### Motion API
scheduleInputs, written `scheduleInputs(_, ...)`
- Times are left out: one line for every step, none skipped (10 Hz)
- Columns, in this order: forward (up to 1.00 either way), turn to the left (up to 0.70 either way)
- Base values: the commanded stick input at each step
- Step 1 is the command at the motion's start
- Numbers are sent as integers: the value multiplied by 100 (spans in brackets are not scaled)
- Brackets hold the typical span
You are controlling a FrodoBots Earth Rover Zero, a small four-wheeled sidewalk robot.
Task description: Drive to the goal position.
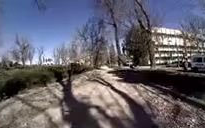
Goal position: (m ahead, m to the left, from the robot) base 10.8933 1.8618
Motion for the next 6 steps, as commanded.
scheduleInputs(98, -20)
scheduleInputs(98, -19)
scheduleInputs(98, -19)
scheduleInputs(98, -17)
scheduleInputs(98, -12)
scheduleInputs(98, -7)
